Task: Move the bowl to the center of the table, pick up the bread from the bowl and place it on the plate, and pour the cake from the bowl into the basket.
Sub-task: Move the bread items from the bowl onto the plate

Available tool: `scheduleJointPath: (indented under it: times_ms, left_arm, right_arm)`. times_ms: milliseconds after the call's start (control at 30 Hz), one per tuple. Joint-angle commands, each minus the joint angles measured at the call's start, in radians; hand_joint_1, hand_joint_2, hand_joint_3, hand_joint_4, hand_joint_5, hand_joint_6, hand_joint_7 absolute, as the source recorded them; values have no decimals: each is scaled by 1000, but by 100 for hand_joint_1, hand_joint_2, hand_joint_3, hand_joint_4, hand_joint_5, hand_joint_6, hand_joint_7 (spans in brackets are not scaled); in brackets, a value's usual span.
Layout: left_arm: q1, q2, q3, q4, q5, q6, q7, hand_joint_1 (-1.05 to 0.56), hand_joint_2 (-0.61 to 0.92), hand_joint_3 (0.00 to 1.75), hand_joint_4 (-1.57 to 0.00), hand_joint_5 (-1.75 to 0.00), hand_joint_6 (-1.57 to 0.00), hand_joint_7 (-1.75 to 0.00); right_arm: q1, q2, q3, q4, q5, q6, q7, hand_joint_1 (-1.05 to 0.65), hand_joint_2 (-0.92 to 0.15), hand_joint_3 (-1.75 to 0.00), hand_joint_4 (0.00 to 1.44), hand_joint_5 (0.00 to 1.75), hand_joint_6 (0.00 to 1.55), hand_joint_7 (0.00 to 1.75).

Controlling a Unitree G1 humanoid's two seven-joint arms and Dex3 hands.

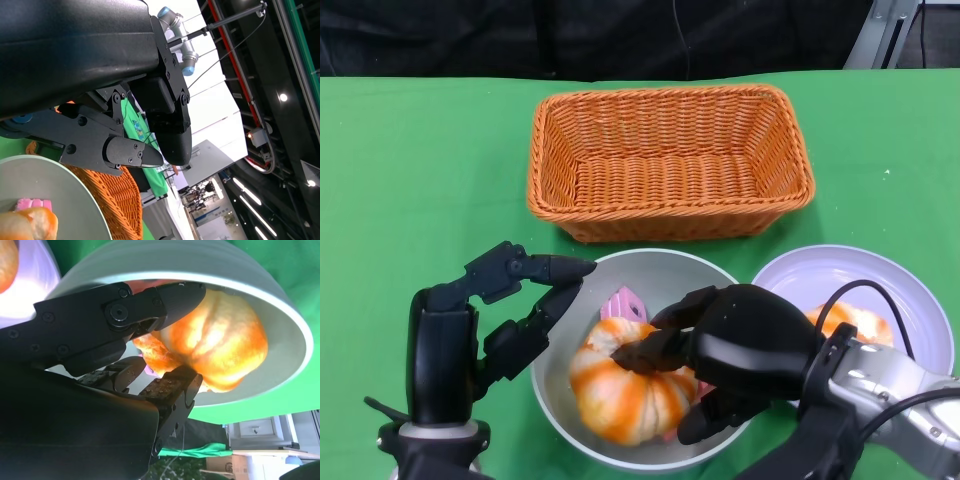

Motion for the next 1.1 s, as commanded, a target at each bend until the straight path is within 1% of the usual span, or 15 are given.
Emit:
scheduleJointPath:
  times_ms: [33,267,467,667,833,1000,1100]
  left_arm:
    - [16,7,0,-14,-8,-10,6,-23,92,19,-82,-101,-98,-56]
    - [20,5,-4,-24,-10,-9,5,-23,92,20,-83,-101,-99,-55]
    - [23,1,-1,-30,-1,-2,12,-24,92,21,-82,-101,-99,-55]
    - [24,3,-2,-34,-7,-2,7,-24,92,20,-82,-101,-99,-55]
    - [28,-1,-1,-42,0,3,13,-24,92,20,-82,-100,-98,-55]
    - [30,-1,0,-42,1,0,12,-24,92,20,-82,-100,-98,-55]
    - [31,-2,-3,-44,-9,3,6,-24,92,20,-82,-100,-98,-55]
  right_arm:
    - [36,-12,39,5,-61,42,22,-90,-92,-5,56,1,62,0]
    - [43,-9,73,-23,-111,103,20,-89,-92,-6,60,3,63,1]
    - [43,-10,93,-27,-119,130,28,-86,-92,-6,61,2,63,0]
    - [57,-5,118,-18,-156,147,-46,-86,-92,-4,66,4,66,1]
    - [60,1,141,7,-197,166,-120,-87,-92,-7,70,5,68,2]
    - [71,11,161,13,-223,211,-141,-86,-92,-8,71,5,67,1]
    - [71,13,168,22,-229,213,-163,-84,-92,-9,72,5,67,1]
